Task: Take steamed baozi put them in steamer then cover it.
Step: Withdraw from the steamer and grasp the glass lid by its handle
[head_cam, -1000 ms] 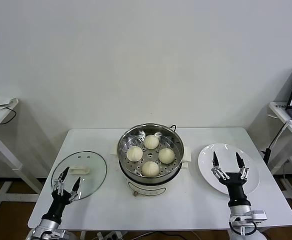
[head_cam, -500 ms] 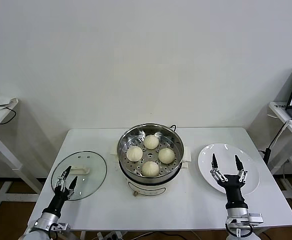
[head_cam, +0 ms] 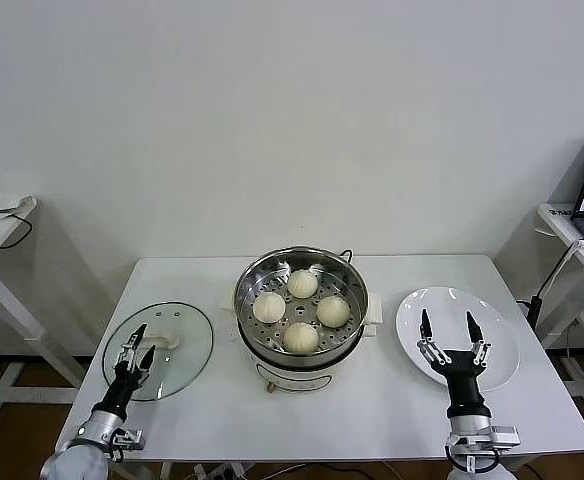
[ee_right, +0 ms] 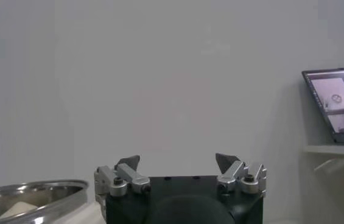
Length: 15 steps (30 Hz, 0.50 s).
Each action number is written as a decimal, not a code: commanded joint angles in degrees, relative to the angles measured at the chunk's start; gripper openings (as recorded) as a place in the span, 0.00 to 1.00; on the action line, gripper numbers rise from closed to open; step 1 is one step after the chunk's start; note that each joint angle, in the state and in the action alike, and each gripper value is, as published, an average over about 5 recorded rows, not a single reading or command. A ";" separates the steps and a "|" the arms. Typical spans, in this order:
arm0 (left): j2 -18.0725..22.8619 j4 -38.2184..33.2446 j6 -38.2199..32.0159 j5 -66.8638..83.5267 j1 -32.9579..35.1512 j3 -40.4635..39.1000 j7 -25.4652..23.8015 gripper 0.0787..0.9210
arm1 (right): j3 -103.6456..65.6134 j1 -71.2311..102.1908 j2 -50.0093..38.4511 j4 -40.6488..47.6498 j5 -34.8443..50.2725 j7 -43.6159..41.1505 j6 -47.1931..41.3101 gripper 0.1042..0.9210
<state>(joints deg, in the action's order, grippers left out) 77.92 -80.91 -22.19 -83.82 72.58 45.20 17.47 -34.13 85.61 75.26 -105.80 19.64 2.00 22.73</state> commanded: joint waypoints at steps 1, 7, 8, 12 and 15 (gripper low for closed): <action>0.20 2.98 1.22 -1.89 -3.32 -0.37 0.14 0.88 | -0.03 -0.02 0.08 0.55 -0.26 -0.05 0.23 0.88; 0.42 4.79 1.34 -2.04 -4.98 -0.36 0.16 0.88 | -0.02 -0.09 -0.03 0.92 -0.49 -0.08 0.33 0.88; 0.44 5.02 1.39 -2.04 -5.23 -0.37 0.17 0.88 | 0.04 -0.10 -0.02 0.99 -0.57 -0.09 0.36 0.88; 0.42 5.49 1.66 -2.05 -6.20 -0.35 0.11 0.88 | 0.40 -0.14 0.02 1.31 -0.90 -0.09 0.48 0.88; 0.39 5.48 1.97 -2.04 -6.75 -0.49 -0.11 0.88 | 0.53 -0.25 0.02 1.62 -1.11 -0.09 0.55 0.88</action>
<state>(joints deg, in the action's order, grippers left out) 78.37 -76.89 -20.76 -85.45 67.97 44.85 17.54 -33.76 85.43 75.22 -104.47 18.79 1.94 23.19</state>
